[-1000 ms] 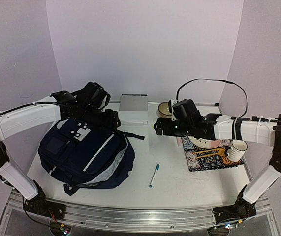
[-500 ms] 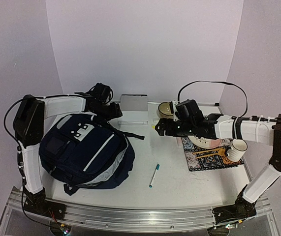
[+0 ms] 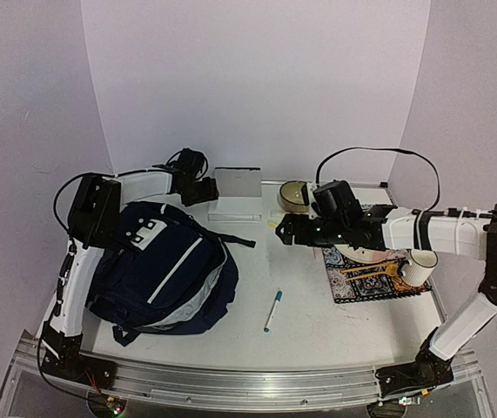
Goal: Pack the student bag
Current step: Move the book to the center of the board, then pick up the book from the center of the board, then pass from the right arm to the left, then pass from the left arm to the right
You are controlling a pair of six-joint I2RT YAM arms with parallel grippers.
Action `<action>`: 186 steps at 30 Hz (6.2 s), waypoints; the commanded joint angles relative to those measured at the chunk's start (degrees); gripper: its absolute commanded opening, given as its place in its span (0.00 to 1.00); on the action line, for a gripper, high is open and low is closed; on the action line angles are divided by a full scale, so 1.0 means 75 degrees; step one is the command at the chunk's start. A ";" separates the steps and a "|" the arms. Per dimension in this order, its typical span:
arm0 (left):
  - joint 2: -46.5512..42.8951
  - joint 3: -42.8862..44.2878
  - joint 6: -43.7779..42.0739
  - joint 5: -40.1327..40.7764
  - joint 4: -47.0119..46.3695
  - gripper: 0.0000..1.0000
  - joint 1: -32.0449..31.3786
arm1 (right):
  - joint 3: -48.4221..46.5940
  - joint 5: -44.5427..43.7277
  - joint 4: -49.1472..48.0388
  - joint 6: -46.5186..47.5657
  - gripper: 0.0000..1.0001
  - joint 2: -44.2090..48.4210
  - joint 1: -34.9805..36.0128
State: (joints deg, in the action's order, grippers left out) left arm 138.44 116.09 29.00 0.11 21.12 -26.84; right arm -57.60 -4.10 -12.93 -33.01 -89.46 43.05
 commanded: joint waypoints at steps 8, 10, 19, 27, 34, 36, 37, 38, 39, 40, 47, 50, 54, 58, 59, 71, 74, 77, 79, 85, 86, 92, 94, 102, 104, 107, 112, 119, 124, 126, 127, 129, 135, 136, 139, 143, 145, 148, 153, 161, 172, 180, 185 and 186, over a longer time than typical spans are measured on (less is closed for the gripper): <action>0.0381 -0.0552 -0.0361 -0.1421 0.0152 0.51 -0.0050 | -0.0285 0.0051 -0.0050 0.0010 0.86 0.0055 -0.0017; 0.0057 -0.1209 -0.0354 -0.1402 0.0161 0.45 -0.0067 | -0.0336 0.0064 -0.0046 0.0037 0.86 0.0011 -0.0018; -0.1496 -0.3730 -0.0582 -0.1063 0.0185 0.30 -0.0306 | -0.0474 0.0190 -0.0057 0.0113 0.86 -0.0181 -0.0017; -0.2416 -0.4952 -0.0646 -0.1261 0.0227 0.28 -0.0847 | -0.0555 0.0662 -0.0389 -0.0193 0.86 -0.0520 -0.0021; -0.3039 -0.5699 -0.0280 -0.1506 0.0232 0.28 -0.1298 | -0.0682 0.0976 -0.0625 -0.0628 0.86 -0.1092 -0.0020; -0.3260 -0.5857 -0.0160 -0.1588 0.0230 0.28 -0.1359 | -0.0687 0.0950 -0.0652 -0.0791 0.85 -0.1289 -0.0019; -0.3352 -0.5928 -0.0112 -0.1655 0.0231 0.28 -0.1378 | -0.0687 0.0934 -0.0661 -0.0865 0.85 -0.1372 -0.0020; -0.3451 -0.5977 -0.0056 -0.1723 0.0231 0.28 -0.1403 | -0.0687 0.0911 -0.0665 -0.0952 0.84 -0.1468 -0.0018; -0.3530 -0.6009 0.0003 -0.1780 0.0230 0.28 -0.1431 | -0.0685 0.0881 -0.0666 -0.1032 0.84 -0.1567 -0.0017; -0.3594 -0.6040 0.0048 -0.1833 0.0228 0.29 -0.1454 | -0.0681 0.0848 -0.0667 -0.1086 0.84 -0.1648 -0.0020; -0.3853 -0.6051 0.0384 -0.2367 0.0225 0.31 -0.1517 | -0.0811 0.0862 -0.0751 -0.1217 0.83 -0.2298 -0.0039; -0.3948 -0.6027 0.0530 -0.2590 0.0207 0.32 -0.1535 | -0.0912 0.1100 -0.0906 -0.1228 0.83 -0.2537 -0.0044; -0.4096 -0.6034 0.0856 -0.2829 0.0018 0.34 -0.1542 | -0.0997 0.1397 -0.1078 -0.1238 0.81 -0.2770 -0.0044; -0.4223 -0.6186 0.1417 -0.3246 -0.0591 0.36 -0.1542 | -0.0957 0.1702 -0.1278 -0.1249 0.78 -0.2792 -0.0044; -0.4248 -0.6245 0.1587 -0.3378 -0.0794 0.37 -0.1543 | -0.0945 0.1763 -0.1314 -0.1253 0.77 -0.2775 -0.0044; -0.4268 -0.6489 0.2065 -0.3577 -0.1327 0.38 -0.1663 | -0.0537 0.2423 -0.1890 -0.1528 0.53 -0.1735 -0.0119; -0.4269 -0.6501 0.2096 -0.3565 -0.1350 0.38 -0.1692 | -0.0533 0.2601 -0.2044 -0.1659 0.45 -0.1540 -0.0151; -0.4295 -0.6496 0.2131 -0.3530 -0.1387 0.38 -0.1733 | -0.0622 0.2763 -0.2098 -0.1722 0.36 -0.1424 -0.0171; -0.4334 -0.6485 0.2148 -0.3467 -0.1417 0.38 -0.1763 | -0.0676 0.2854 -0.2113 -0.1768 0.30 -0.1389 -0.0173; -0.4540 -0.6518 0.2179 -0.3254 -0.1512 0.39 -0.1818 | -0.0685 0.2943 -0.2114 -0.1831 0.15 -0.1388 -0.0173; -0.4609 -0.6536 0.2173 -0.3175 -0.1522 0.40 -0.1827 | -0.0663 0.2922 -0.2118 -0.1839 0.12 -0.1372 -0.0173; -0.5185 -0.6532 0.1743 -0.2266 -0.1527 0.47 -0.2050 | -0.0595 0.2713 -0.2026 -0.1884 0.00 -0.1149 -0.0203; -0.5380 -0.6500 0.1412 -0.1735 -0.1527 0.51 -0.2224 | -0.0653 0.2669 -0.1947 -0.1921 0.00 -0.1069 -0.0230; -0.5934 -0.6426 -0.0721 0.0777 -0.1568 0.62 -0.3254 | -0.1200 0.2549 -0.1190 -0.2131 0.00 -0.0878 -0.0272; -0.5974 -0.6472 -0.1375 0.1268 -0.1633 0.64 -0.3486 | -0.1334 0.2524 -0.0994 -0.2258 0.00 -0.0834 -0.0297; -0.6086 -0.6685 -0.2248 0.1725 -0.1918 0.67 -0.3825 | -0.1487 0.2505 -0.0717 -0.2463 0.00 -0.0761 -0.0332; -0.6455 -0.7578 -0.3181 0.2277 -0.3245 0.75 -0.4281 | -0.1728 0.2497 -0.0364 -0.2885 0.00 -0.0682 -0.0371; -0.6180 -0.8199 -0.3827 0.3174 -0.4266 0.85 -0.4614 | -0.1971 0.2566 -0.0090 -0.3313 0.00 -0.0626 -0.0372; -0.5879 -0.8458 -0.4520 0.4028 -0.5001 0.89 -0.4798 | -0.2043 0.2706 -0.0055 -0.3566 0.00 -0.0579 -0.0369; -0.5723 -0.8552 -0.4774 0.4355 -0.5355 0.90 -0.4857 | -0.2092 0.2770 -0.0046 -0.3650 0.00 -0.0556 -0.0369; -0.5612 -0.8562 -0.4940 0.4490 -0.5464 0.91 -0.4910 | -0.2100 0.2799 -0.0043 -0.3712 0.00 -0.0540 -0.0370; -0.5406 -0.8547 -0.5346 0.4626 -0.5639 0.91 -0.5021 | -0.2116 0.2832 -0.0040 -0.3825 0.00 -0.0506 -0.0370; -0.4981 -0.8523 -0.5795 0.4871 -0.5978 0.92 -0.5147 | -0.2251 0.2861 -0.0023 -0.4004 0.00 -0.0446 -0.0369; -0.4932 -0.8501 -0.5850 0.4958 -0.6008 0.92 -0.5150 | -0.2262 0.2877 -0.0022 -0.4029 0.00 -0.0435 -0.0367; -0.4652 -0.8356 -0.5983 0.5555 -0.6094 0.91 -0.5152 | -0.2231 0.2873 -0.0022 -0.4076 0.00 -0.0401 -0.0372; -0.4352 -0.8130 -0.5996 0.6351 -0.6145 0.86 -0.5152 | -0.2096 0.2824 -0.0033 -0.4124 0.00 -0.0335 -0.0372; -0.4324 -0.8053 -0.5912 0.6588 -0.6155 0.82 -0.5152 | -0.2008 0.2772 -0.0034 -0.4146 0.00 -0.0299 -0.0372; -0.4412 -0.8031 -0.5783 0.6636 -0.6155 0.74 -0.5152 | -0.1911 0.2700 -0.0047 -0.4186 0.00 -0.0256 -0.0367; -0.4644 -0.8089 -0.5693 0.6586 -0.6143 0.58 -0.5152 | -0.1805 0.2675 -0.0125 -0.4237 0.00 -0.0272 -0.0365; -0.4957 -0.8115 -0.5539 0.6350 -0.6093 0.30 -0.5155 | -0.1580 0.2368 -0.0151 -0.4249 0.30 -0.0208 -0.0370; -0.4712 -0.7783 -0.5527 0.6223 -0.5791 0.35 -0.5164 | -0.0912 0.1910 -0.0209 -0.4609 0.71 0.0269 -0.0168; -0.4481 -0.7445 -0.5528 0.5983 -0.5615 0.36 -0.5160 | -0.0658 0.1207 -0.0630 -0.5039 0.87 0.0158 0.0423; -0.4475 -0.7391 -0.5479 0.5912 -0.5554 0.36 -0.5160 | -0.0682 0.0696 -0.0783 -0.5338 0.87 -0.0039 0.0487; -0.4491 -0.7391 -0.5464 0.5878 -0.5548 0.36 -0.5163 | -0.0699 0.0586 -0.0795 -0.5386 0.87 -0.0083 0.0487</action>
State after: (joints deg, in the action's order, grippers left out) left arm 104.98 58.01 -13.39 44.52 -19.00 -65.58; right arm -62.81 5.32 -16.37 -71.03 -89.49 46.74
